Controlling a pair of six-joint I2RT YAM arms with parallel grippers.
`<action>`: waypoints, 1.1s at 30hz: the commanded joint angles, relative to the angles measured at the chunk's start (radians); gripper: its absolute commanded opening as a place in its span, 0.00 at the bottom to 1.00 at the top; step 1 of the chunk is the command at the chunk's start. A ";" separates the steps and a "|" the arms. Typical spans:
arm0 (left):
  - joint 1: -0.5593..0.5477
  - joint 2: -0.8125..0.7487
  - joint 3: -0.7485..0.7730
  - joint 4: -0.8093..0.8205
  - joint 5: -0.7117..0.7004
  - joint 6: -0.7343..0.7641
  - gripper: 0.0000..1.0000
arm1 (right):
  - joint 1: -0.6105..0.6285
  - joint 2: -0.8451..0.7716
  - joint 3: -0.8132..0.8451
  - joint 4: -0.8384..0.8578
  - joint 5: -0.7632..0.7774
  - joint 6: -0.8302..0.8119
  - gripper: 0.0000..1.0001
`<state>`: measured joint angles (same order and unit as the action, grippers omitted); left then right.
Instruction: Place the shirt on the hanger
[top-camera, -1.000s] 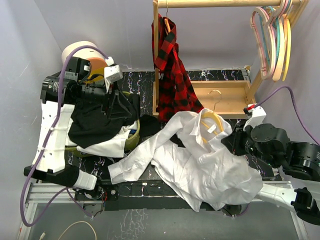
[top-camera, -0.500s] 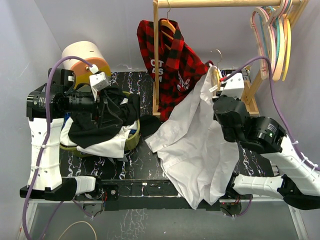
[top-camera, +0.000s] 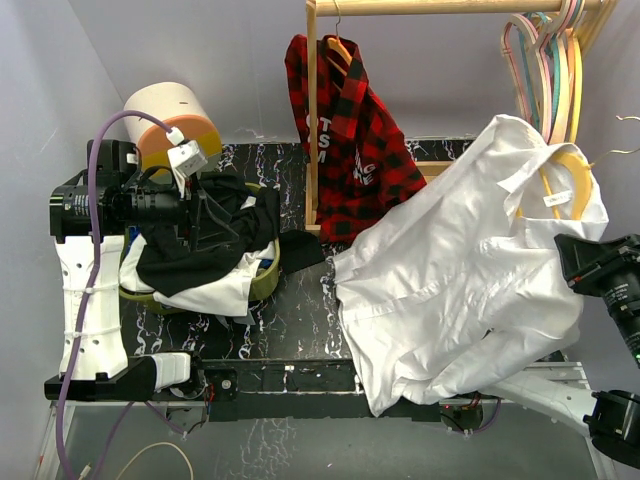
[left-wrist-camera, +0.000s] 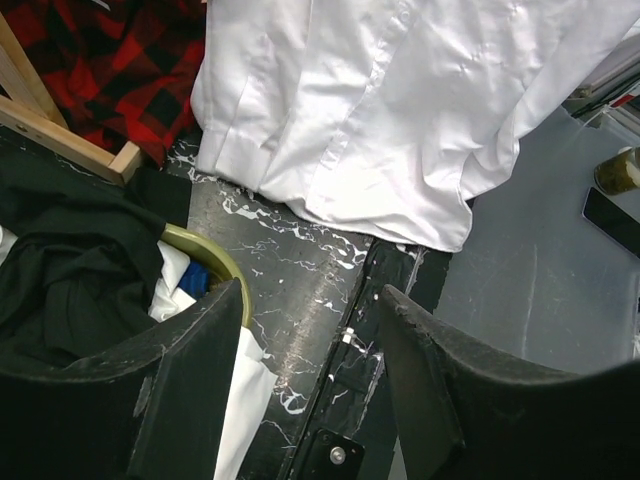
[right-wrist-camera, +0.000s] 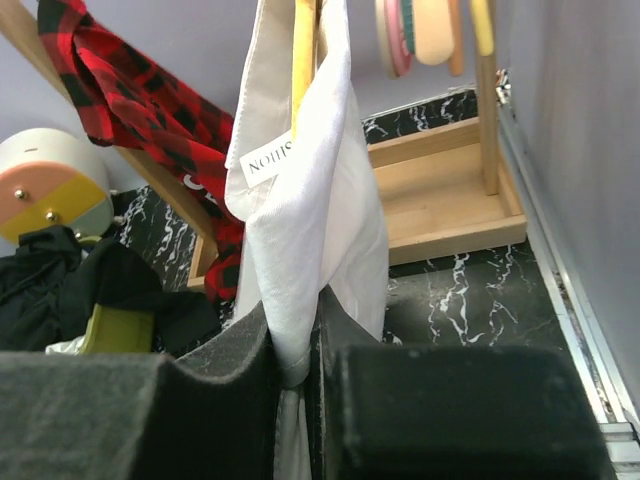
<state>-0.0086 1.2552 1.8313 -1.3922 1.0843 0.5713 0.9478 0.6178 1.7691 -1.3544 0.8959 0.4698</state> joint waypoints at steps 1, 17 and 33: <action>0.005 -0.015 -0.018 -0.015 0.018 -0.007 0.55 | -0.011 0.048 0.011 -0.005 0.023 -0.021 0.08; 0.007 -0.059 -0.101 -0.012 -0.009 -0.016 0.55 | 0.753 0.165 -0.211 1.132 0.730 -0.758 0.08; 0.022 -0.072 -0.105 -0.008 -0.032 -0.038 0.54 | 0.490 0.389 -0.285 1.039 0.708 -0.706 0.08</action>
<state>0.0055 1.2064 1.7332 -1.3918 1.0389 0.5411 1.5887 0.8856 1.5002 -0.3801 1.5585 -0.1783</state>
